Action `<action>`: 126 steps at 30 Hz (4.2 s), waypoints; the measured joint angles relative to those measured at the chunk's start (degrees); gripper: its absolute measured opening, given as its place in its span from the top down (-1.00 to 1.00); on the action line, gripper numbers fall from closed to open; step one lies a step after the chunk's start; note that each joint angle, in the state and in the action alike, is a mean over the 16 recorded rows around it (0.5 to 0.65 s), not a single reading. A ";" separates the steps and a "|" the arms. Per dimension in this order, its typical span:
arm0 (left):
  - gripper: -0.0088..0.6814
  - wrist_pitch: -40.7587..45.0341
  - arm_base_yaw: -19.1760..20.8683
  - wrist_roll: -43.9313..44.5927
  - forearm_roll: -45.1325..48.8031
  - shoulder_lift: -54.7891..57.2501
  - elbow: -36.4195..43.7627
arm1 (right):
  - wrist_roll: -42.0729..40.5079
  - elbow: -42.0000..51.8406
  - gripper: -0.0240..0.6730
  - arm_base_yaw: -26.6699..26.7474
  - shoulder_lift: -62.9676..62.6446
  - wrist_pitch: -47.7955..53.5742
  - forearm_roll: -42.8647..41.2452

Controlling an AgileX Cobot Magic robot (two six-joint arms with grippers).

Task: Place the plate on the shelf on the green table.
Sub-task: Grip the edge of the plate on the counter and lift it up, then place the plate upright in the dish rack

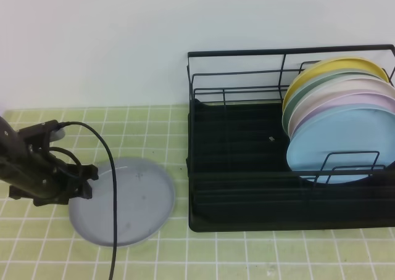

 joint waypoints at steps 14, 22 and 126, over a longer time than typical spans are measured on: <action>0.56 0.73 0.00 6.28 -3.39 1.31 0.00 | -0.03 0.00 0.94 0.00 0.00 -2.10 0.77; 0.91 0.65 0.00 8.22 -3.63 -0.31 -0.52 | -0.93 0.00 0.94 0.00 0.00 -3.33 0.86; 0.29 3.47 -25.33 81.83 -68.61 -40.00 -10.27 | -95.21 -17.58 0.61 0.03 8.70 6.39 82.14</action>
